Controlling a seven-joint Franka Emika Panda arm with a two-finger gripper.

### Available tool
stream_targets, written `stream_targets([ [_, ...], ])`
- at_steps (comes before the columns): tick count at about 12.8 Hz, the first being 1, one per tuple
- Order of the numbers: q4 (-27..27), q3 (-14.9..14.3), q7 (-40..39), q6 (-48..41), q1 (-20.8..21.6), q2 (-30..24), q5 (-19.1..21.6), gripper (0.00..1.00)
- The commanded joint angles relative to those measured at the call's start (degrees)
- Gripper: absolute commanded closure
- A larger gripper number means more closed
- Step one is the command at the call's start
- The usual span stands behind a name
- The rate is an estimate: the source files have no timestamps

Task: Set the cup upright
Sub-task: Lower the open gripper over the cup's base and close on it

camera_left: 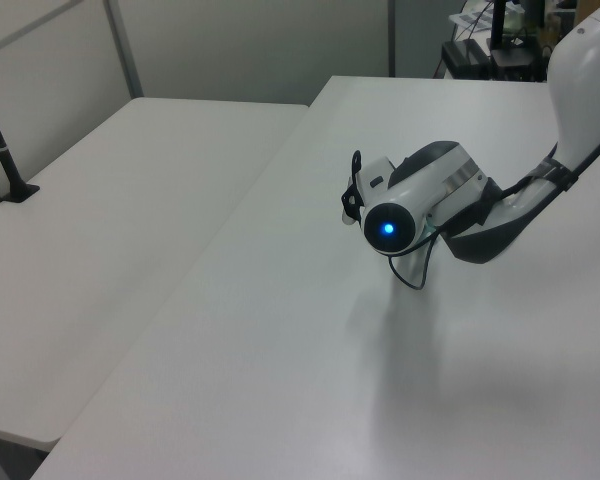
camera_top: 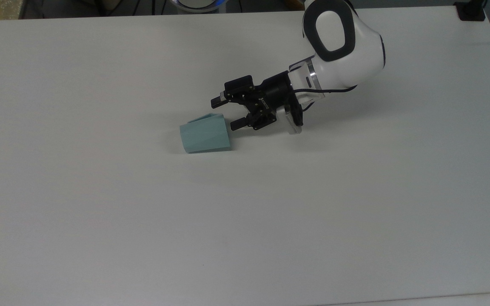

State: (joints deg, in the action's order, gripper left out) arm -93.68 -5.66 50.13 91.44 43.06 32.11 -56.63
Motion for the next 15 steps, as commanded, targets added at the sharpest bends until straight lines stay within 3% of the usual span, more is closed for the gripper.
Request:
stream_targets([
  [1, -1.25, 0.38, -0.73, 1.02, -1.49, 0.5, -1.81, 0.0],
  [3, -1.51, 0.38, -0.73, 1.63, -2.02, 1.11, -2.43, 0.09],
  [5, -2.21, 0.38, -0.73, 1.89, -2.28, 1.2, -3.65, 0.34],
  [8, -3.26, 0.38, -0.73, 2.95, -2.54, 1.64, -4.97, 0.89],
  [9, -3.44, 0.38, -0.73, 2.95, -2.55, 1.64, -4.98, 0.98],
  [15, -4.15, 0.47, -1.17, 2.95, -3.07, 0.6, -4.72, 1.0],
])
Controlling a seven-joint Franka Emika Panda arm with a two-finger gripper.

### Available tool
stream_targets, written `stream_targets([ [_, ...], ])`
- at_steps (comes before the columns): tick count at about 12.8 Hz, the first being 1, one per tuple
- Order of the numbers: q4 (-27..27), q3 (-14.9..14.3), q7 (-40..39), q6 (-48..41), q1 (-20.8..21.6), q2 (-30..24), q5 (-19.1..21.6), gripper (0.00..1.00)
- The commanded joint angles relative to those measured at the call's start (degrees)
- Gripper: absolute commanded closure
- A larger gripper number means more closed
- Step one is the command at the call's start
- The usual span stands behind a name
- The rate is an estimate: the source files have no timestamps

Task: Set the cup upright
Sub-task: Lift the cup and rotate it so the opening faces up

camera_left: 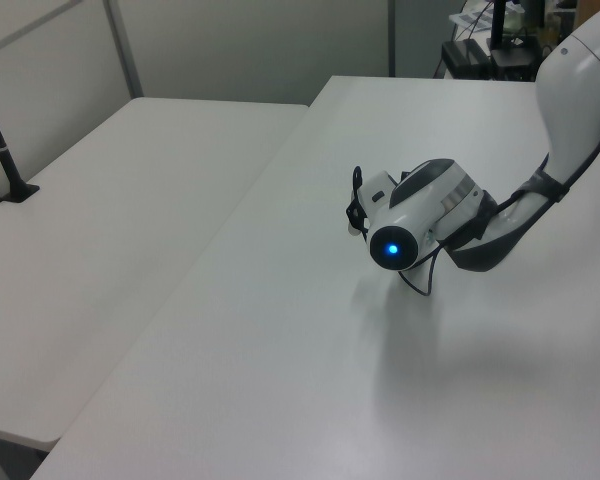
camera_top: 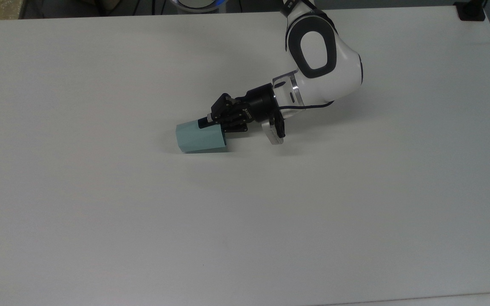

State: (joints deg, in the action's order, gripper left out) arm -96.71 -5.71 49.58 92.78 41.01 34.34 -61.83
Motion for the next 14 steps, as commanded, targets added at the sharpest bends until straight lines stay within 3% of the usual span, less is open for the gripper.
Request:
stream_targets([
  [1, -1.02, 0.44, -1.67, 1.62, -1.28, -3.12, 1.18, 1.0],
  [2, -1.11, 0.53, -3.68, 1.7, -1.63, -6.27, 2.41, 1.0],
  [6, -1.46, 0.44, -8.35, 6.97, -6.19, -17.62, 17.15, 1.0],
  [8, -1.63, 0.18, -16.41, 8.03, -9.53, -22.19, 29.87, 1.0],
  [9, -3.29, -0.09, -18.19, 9.68, -11.46, -24.47, 34.1, 1.0],
  [12, -15.66, -0.79, -19.0, 23.98, -17.87, -32.3, 44.31, 1.0],
  [14, -22.95, -3.5, -23.45, 30.84, -19.21, -36.07, 50.37, 1.0],
])
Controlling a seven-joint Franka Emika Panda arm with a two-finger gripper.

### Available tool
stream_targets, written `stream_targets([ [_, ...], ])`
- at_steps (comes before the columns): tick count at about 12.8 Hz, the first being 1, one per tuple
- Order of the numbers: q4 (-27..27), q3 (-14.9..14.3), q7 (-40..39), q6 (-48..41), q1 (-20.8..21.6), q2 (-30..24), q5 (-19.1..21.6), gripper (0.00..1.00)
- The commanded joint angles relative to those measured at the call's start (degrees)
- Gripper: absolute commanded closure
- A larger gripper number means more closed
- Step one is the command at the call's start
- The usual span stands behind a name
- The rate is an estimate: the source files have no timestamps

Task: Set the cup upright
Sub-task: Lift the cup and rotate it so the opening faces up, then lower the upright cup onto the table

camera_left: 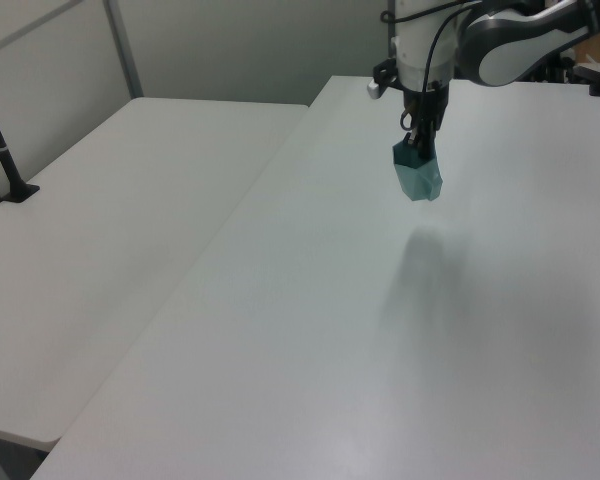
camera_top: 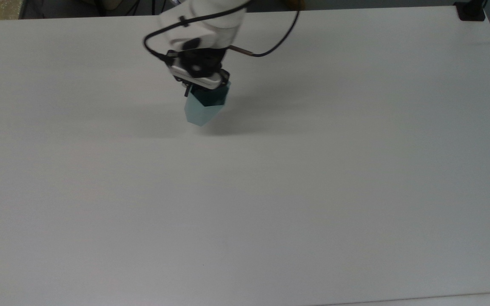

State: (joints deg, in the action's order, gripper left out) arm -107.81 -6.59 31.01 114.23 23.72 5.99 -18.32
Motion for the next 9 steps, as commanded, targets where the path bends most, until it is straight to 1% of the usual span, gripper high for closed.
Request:
stream_targets([
  [1, -14.33, -4.47, -6.73, 12.05, -1.93, -9.31, 9.33, 1.0],
  [2, -16.27, -5.97, -8.75, 13.55, -1.93, -10.55, 10.93, 1.0],
  [4, -17.96, -7.82, -11.83, 15.23, -2.01, -10.91, 13.22, 1.0],
  [6, -19.8, -8.09, -12.72, 18.21, -2.28, -10.65, 14.54, 1.0],
  [8, -22.87, -8.0, -12.29, 23.91, -2.1, -9.95, 14.81, 1.0],
  [9, -23.84, -8.0, -12.11, 26.03, -2.1, -9.34, 15.94, 1.0],
])
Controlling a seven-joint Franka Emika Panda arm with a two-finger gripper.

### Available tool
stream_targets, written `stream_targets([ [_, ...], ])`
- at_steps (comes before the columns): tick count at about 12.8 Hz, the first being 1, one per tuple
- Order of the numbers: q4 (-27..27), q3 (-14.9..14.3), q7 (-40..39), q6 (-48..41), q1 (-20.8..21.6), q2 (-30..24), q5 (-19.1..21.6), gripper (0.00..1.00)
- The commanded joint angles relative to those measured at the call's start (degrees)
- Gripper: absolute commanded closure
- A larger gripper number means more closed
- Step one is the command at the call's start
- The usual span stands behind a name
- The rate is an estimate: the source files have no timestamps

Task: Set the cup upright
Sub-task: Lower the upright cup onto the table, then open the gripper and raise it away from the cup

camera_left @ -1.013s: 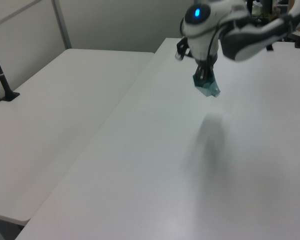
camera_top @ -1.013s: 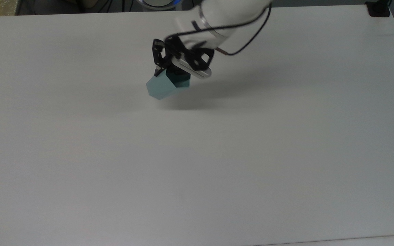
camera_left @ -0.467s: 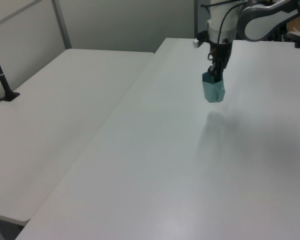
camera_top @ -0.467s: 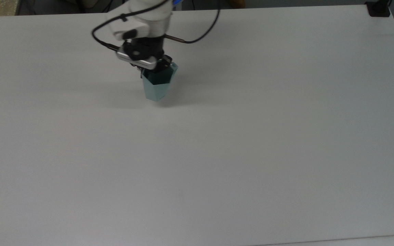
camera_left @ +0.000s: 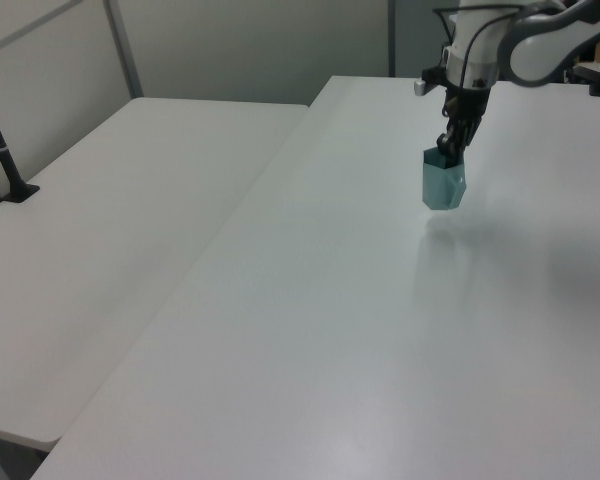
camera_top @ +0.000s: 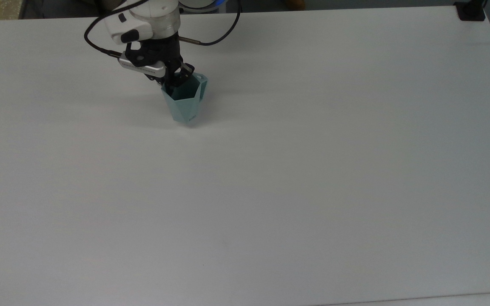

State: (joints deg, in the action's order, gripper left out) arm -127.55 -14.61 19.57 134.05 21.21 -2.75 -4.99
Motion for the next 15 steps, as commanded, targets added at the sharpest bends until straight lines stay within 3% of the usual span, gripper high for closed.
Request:
stream_targets([
  [1, -4.11, 0.02, -0.76, 6.75, 0.41, -0.07, 3.66, 1.0],
  [6, -3.94, 0.02, -1.11, 6.41, 0.41, 1.08, 4.91, 1.0],
  [7, -3.85, 0.02, -1.46, 5.62, 0.5, 1.6, 4.91, 0.94],
  [8, -3.59, 0.02, -1.55, 4.48, 0.5, 1.78, 4.91, 0.81],
  [10, -2.71, 0.02, -1.29, 2.98, 0.5, 1.7, 4.91, 0.68],
  [11, -1.75, 0.02, -1.12, 2.1, 0.5, 1.52, 4.91, 0.54],
  [13, 0.71, 0.02, -1.46, -1.58, 0.41, 0.56, 4.91, 0.02],
  [15, 5.88, -0.07, -1.38, -6.84, 0.24, -0.41, 4.91, 0.0],
])
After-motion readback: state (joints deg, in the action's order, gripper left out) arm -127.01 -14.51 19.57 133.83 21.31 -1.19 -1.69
